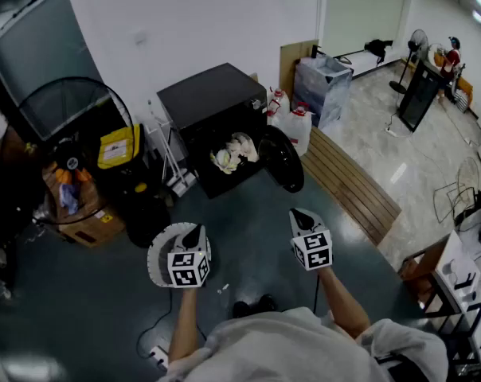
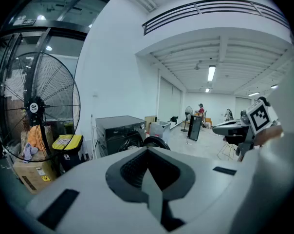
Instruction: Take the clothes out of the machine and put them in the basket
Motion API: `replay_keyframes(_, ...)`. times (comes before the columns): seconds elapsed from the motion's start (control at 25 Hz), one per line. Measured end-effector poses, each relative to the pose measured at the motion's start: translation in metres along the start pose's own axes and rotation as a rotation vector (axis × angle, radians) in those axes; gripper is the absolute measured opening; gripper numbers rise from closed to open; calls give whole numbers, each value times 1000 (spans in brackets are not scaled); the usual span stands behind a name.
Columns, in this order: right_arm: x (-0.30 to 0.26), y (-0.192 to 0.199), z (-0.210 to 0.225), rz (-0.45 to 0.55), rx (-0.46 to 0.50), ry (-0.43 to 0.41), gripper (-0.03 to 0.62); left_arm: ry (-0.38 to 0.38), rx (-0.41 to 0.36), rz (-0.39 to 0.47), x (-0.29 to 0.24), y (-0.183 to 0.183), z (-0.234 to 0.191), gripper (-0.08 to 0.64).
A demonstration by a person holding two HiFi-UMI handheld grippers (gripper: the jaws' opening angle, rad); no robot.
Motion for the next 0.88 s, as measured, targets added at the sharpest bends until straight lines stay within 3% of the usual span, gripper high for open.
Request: replay_keyframes(0.88,-36,8,52,-56,35,-47,20,-18,42,-24,-56,-4,38,17)
Point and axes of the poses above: the fingertips, and each gripper's own axes: x backward along the fingers, z to its right, y out of its underside, the point moved 6 cm from there along x, backward along the fingers, and after that the axes turned 14 degrees about -x, right-handed, at the moved point
